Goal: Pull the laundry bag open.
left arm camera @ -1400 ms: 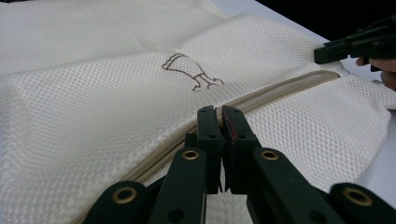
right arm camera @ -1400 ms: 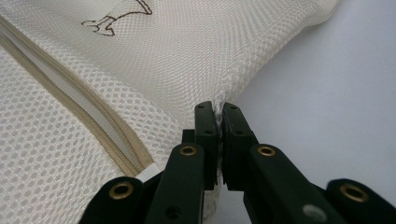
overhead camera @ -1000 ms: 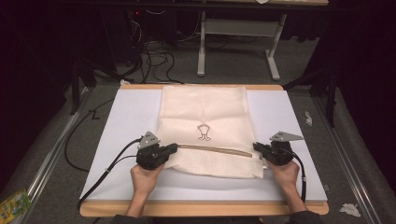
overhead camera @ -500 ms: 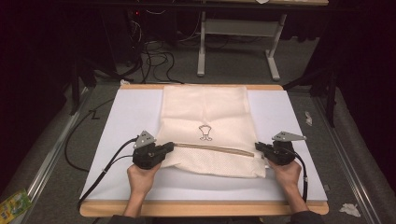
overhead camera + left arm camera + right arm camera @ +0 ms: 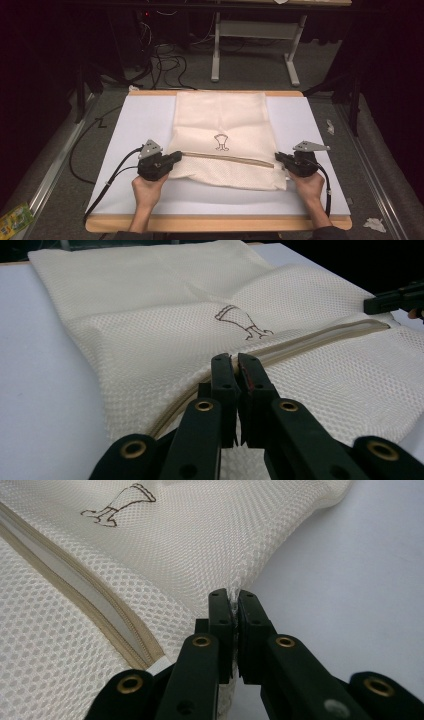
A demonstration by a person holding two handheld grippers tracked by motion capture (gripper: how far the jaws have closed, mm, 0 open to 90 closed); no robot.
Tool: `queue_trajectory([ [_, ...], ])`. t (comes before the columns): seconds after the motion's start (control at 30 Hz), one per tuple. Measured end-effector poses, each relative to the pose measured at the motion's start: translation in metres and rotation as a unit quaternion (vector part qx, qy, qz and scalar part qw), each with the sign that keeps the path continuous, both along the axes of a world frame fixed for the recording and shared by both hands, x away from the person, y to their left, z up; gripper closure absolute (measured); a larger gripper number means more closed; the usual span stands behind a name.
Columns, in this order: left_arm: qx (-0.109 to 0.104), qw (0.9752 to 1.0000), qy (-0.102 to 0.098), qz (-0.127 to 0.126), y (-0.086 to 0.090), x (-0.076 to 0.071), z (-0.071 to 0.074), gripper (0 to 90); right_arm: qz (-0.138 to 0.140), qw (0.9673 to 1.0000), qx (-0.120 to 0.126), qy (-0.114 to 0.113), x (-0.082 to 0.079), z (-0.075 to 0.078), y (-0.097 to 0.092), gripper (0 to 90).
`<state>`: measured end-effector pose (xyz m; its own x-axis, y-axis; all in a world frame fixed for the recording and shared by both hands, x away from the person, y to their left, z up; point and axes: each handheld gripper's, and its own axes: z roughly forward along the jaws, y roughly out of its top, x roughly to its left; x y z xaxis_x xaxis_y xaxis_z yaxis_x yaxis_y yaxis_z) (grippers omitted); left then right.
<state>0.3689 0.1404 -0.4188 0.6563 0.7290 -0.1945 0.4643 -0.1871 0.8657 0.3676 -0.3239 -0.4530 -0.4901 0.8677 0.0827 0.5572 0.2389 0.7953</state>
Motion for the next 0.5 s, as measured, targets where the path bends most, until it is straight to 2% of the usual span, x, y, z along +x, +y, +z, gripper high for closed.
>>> queue_trajectory([
  [0.37, -0.004, 1.0, 0.002, 0.005, 0.0036, 0.0018, -0.0012, 86.9, -0.001, 1.0, 0.002, -0.007, -0.0003, 0.0024, -0.0024, 87.9],
  [0.5, 0.005, 0.9999, 0.001, 0.01, 0.004, 0.0016, -0.0013, 86.9, -0.004, 1.0, 0.001, -0.007, -0.0011, 0.0031, -0.003, 87.9],
])
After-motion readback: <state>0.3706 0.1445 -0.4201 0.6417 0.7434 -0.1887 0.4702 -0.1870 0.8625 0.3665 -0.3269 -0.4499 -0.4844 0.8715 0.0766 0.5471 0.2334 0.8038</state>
